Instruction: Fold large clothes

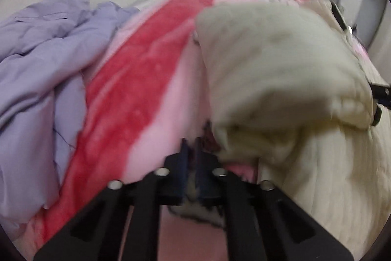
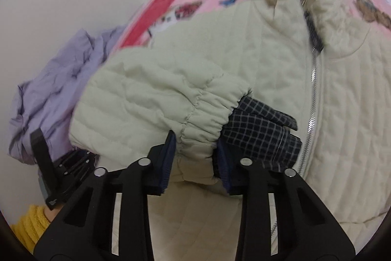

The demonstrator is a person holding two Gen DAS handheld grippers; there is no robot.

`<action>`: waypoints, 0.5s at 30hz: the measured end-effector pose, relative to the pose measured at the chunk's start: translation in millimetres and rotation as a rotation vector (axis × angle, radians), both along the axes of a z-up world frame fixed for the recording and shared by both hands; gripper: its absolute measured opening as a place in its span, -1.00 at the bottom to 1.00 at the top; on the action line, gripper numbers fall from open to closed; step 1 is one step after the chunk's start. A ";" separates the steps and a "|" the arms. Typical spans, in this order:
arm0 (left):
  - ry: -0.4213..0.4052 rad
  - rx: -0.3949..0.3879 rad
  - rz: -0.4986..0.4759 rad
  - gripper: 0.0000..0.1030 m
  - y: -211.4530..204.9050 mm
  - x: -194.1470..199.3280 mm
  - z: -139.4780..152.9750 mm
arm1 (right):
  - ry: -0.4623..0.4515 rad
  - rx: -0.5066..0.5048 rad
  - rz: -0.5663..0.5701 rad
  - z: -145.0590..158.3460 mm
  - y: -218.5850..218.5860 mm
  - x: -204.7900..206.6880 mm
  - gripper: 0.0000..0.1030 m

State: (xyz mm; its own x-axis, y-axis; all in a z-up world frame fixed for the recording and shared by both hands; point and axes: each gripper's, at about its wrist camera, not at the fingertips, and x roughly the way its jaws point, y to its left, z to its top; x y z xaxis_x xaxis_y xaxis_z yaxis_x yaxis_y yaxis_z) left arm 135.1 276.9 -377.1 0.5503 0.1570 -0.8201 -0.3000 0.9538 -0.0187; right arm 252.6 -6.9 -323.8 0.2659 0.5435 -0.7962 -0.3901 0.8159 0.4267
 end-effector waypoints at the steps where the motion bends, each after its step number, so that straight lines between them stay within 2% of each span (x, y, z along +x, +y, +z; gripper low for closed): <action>1: -0.047 -0.021 -0.011 -0.93 -1.7 -1.8 6.5 | -0.021 0.002 -0.001 8.5 -2.3 -0.5 -0.47; 2: -0.084 -0.022 -0.030 -0.93 -4.3 -2.4 14.7 | -0.037 0.001 -0.002 15.9 -4.5 0.0 -0.48; 4: -0.106 -0.003 -0.066 -0.93 -10.5 -2.2 24.1 | -0.082 0.007 -0.012 38.6 -13.8 0.8 -0.54; 7: -0.138 -0.098 -0.145 -0.92 -14.0 -5.1 28.2 | -0.170 -0.048 -0.007 72.2 -24.9 2.3 -0.55; 9: -0.144 -0.150 -0.180 -0.80 -16.9 -4.1 30.3 | -0.217 -0.057 -0.007 94.7 -38.6 0.9 -0.56; 11: -0.151 -0.192 -0.196 -0.49 -23.4 -3.4 31.2 | -0.272 -0.107 -0.015 115.3 -55.9 -2.1 -0.56; 13: -0.151 -0.217 -0.202 -0.25 -31.7 -2.7 31.2 | -0.313 -0.161 -0.028 124.8 -72.1 -4.6 -0.56; 15: -0.162 -0.231 -0.210 -0.07 -36.6 -4.5 31.2 | -0.297 -0.191 -0.050 122.7 -90.1 -3.2 -0.56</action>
